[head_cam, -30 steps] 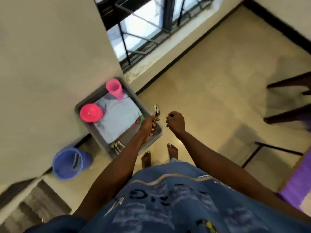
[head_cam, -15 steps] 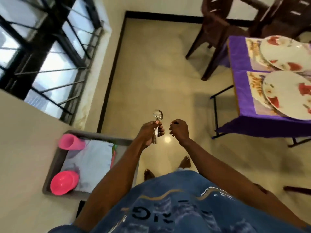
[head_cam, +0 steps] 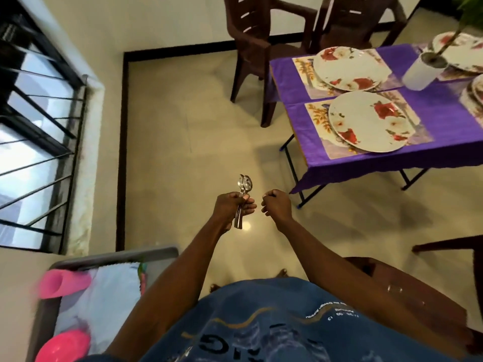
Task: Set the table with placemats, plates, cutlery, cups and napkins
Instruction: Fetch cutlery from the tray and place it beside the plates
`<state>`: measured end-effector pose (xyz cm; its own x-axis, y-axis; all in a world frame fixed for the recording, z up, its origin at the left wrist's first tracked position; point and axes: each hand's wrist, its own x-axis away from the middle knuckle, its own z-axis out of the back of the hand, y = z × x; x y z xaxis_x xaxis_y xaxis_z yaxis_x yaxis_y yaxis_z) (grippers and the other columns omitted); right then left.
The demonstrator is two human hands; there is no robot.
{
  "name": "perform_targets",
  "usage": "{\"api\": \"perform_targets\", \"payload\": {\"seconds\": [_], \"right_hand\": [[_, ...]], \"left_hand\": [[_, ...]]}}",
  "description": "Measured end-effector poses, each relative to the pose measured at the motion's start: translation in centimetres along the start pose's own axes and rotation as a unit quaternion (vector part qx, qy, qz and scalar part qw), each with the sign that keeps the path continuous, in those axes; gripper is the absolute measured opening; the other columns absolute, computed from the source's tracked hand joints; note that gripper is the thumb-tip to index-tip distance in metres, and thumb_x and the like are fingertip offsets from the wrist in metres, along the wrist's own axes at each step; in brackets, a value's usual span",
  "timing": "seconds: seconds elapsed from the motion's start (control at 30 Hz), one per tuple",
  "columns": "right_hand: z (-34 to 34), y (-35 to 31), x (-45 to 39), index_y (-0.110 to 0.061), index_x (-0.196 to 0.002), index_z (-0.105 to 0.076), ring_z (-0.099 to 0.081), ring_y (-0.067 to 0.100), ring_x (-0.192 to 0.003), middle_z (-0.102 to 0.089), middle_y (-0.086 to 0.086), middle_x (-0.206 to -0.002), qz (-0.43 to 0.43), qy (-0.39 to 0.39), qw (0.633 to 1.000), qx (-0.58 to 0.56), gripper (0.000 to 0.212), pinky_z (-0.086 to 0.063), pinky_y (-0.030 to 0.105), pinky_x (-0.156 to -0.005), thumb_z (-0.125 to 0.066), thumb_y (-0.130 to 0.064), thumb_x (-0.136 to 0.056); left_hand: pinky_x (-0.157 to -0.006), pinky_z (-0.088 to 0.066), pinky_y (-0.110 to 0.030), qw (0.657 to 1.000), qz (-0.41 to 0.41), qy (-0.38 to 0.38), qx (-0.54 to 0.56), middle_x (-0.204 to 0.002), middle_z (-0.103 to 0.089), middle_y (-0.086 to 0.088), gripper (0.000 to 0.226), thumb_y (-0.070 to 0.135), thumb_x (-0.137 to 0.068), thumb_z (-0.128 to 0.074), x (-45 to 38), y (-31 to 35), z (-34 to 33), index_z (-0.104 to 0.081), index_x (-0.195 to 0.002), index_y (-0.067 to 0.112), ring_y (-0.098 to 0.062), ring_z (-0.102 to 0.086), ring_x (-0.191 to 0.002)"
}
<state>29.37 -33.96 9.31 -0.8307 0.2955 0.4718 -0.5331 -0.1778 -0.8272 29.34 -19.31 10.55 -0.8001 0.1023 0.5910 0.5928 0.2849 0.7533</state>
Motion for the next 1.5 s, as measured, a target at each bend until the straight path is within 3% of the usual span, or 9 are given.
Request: {"api": "perform_targets", "payload": {"seconds": [0.37,0.5,0.63,0.83,1.0,1.07,1.17,1.33,1.5], "right_hand": [[12.5,-1.3,-7.8,-0.012,-0.083,-0.070,-0.058,0.014,-0.063,-0.066,0.002,-0.074,-0.027,-0.056,0.989,-0.133,0.021,-0.046,0.029,-0.060,-0.059,-0.028,-0.092],[16.0,-1.3,-10.7,-0.006,-0.093,-0.075,-0.061,0.020,-0.072,-0.070,0.009,-0.082,-0.064,-0.087,0.973,-0.205,0.031,-0.048,0.036,-0.072,-0.066,-0.034,-0.086],[18.8,-1.3,-13.4,-0.005,-0.095,-0.076,-0.063,0.024,-0.073,-0.071,0.013,-0.085,-0.076,-0.079,0.963,-0.246,0.048,-0.049,0.038,-0.073,-0.077,-0.047,-0.072],[23.5,-2.9,-18.6,-0.007,-0.091,-0.070,-0.060,0.014,-0.064,-0.067,0.004,-0.075,-0.073,-0.028,0.953,-0.294,0.023,-0.045,0.025,-0.059,-0.069,-0.030,-0.087],[26.7,-6.4,-23.6,-0.008,-0.082,-0.068,-0.057,0.019,-0.060,-0.066,0.010,-0.073,-0.075,0.035,0.957,-0.279,0.011,-0.045,0.029,-0.059,-0.065,-0.018,-0.086],[27.4,-7.8,-25.5,-0.005,-0.081,-0.067,-0.056,0.022,-0.058,-0.063,0.014,-0.072,-0.083,0.051,0.951,-0.294,0.013,-0.047,0.033,-0.062,-0.063,-0.015,-0.087],[28.3,-9.2,-27.5,-0.004,-0.080,-0.063,-0.049,0.019,-0.051,-0.056,0.010,-0.064,-0.094,0.061,0.946,-0.305,0.013,-0.045,0.026,-0.051,-0.057,-0.010,-0.089],[29.8,-9.9,-29.8,0.000,-0.087,-0.066,-0.050,0.020,-0.055,-0.057,0.011,-0.066,-0.108,0.079,0.952,-0.275,0.012,-0.043,0.024,-0.051,-0.054,-0.002,-0.085],[32.4,-9.7,-32.7,-0.001,-0.088,-0.065,-0.055,0.024,-0.065,-0.061,0.016,-0.074,-0.092,0.084,0.964,-0.236,0.011,-0.048,0.031,-0.061,-0.059,-0.009,-0.083]], "left_hand": [[-0.061,-0.060,-0.029,0.998,0.037,-0.034,-0.033,-0.068,-0.068,-0.017,0.003,-0.005,-0.090,-0.061,-5.0,-0.3,-14.4,-0.064,-0.088,-0.006,-0.022,-0.069,-0.060],[-0.066,-0.061,-0.032,0.995,0.042,-0.049,-0.071,-0.071,-0.071,-0.018,0.002,-0.003,-0.086,-0.066,-7.0,0.4,-18.6,-0.066,-0.087,-0.006,-0.025,-0.071,-0.062],[-0.063,-0.061,-0.031,0.990,0.041,-0.062,-0.118,-0.076,-0.072,-0.018,0.006,0.002,-0.084,-0.071,-9.5,1.3,-22.1,-0.070,-0.087,-0.003,-0.025,-0.070,-0.062],[-0.056,-0.058,-0.026,0.984,0.081,-0.106,-0.118,-0.077,-0.072,-0.018,0.014,0.001,-0.086,-0.068,-15.9,3.6,-28.0,-0.070,-0.096,-0.009,-0.022,-0.069,-0.060],[-0.055,-0.057,-0.029,0.976,0.097,-0.145,-0.129,-0.082,-0.071,-0.023,0.023,0.000,-0.091,-0.062,-20.9,6.4,-33.7,-0.063,-0.108,-0.016,-0.027,-0.071,-0.064],[-0.060,-0.060,-0.032,0.973,0.106,-0.159,-0.129,-0.085,-0.071,-0.024,0.021,0.001,-0.091,-0.061,-22.5,7.7,-35.4,-0.064,-0.105,-0.015,-0.028,-0.071,-0.066],[-0.069,-0.062,-0.039,0.973,0.125,-0.157,-0.116,-0.091,-0.070,-0.028,0.018,-0.002,-0.092,-0.059,-24.4,8.8,-37.2,-0.065,-0.101,-0.016,-0.034,-0.072,-0.073],[-0.084,-0.055,-0.060,0.977,0.104,-0.120,-0.141,-0.094,-0.070,-0.031,0.033,0.005,-0.080,-0.067,-28.0,8.3,-39.1,-0.064,-0.105,-0.017,-0.046,-0.070,-0.088],[-0.070,-0.061,-0.040,0.976,0.100,-0.133,-0.140,-0.094,-0.070,-0.031,0.017,0.001,-0.090,-0.062,-28.9,8.4,-42.2,-0.068,-0.098,-0.014,-0.035,-0.073,-0.078]]}}
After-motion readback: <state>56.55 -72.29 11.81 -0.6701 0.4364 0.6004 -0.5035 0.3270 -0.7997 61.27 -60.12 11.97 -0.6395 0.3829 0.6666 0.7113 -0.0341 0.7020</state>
